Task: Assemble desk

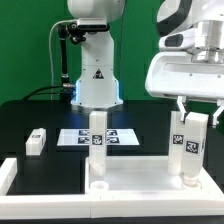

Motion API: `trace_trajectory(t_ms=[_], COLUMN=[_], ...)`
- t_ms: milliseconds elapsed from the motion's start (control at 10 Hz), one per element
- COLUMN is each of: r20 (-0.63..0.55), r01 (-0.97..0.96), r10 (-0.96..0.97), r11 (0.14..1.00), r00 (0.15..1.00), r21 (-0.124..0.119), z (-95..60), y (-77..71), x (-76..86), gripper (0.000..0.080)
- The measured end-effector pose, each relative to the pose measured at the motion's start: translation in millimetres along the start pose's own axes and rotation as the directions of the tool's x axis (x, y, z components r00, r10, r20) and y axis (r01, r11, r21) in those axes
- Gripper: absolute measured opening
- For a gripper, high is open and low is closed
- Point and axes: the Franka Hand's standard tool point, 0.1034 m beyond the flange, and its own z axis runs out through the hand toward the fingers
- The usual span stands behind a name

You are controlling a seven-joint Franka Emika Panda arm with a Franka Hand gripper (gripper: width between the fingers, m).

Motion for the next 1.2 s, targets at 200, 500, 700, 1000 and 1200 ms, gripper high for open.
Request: trace_trajectory(t_ms=[200,500,700,1000,1200], r20=[-0.004,-0.008,-0.011,-0.044,-0.059], r01=[0.003,0.018,0.023,0.028,0.021], r10=[-0.003,-0.018,-0.023,-0.028,-0.021], r11=[1.0,1.0,1.0,1.0,1.0], r00=[1.0,1.0,1.0,0.999,0.998], r21=[-0.001,-0.013,-0.014,-0.002,0.007], z=[1.1,8.6,10.3,9.7,8.4], y=[-1.3,-1.6,-2.3,-2.5,-0.8], x=[0.6,-3.2,-4.9,-7.4,-9.1], gripper=[0.0287,0.0287,0.0287,0.0287,0.0287])
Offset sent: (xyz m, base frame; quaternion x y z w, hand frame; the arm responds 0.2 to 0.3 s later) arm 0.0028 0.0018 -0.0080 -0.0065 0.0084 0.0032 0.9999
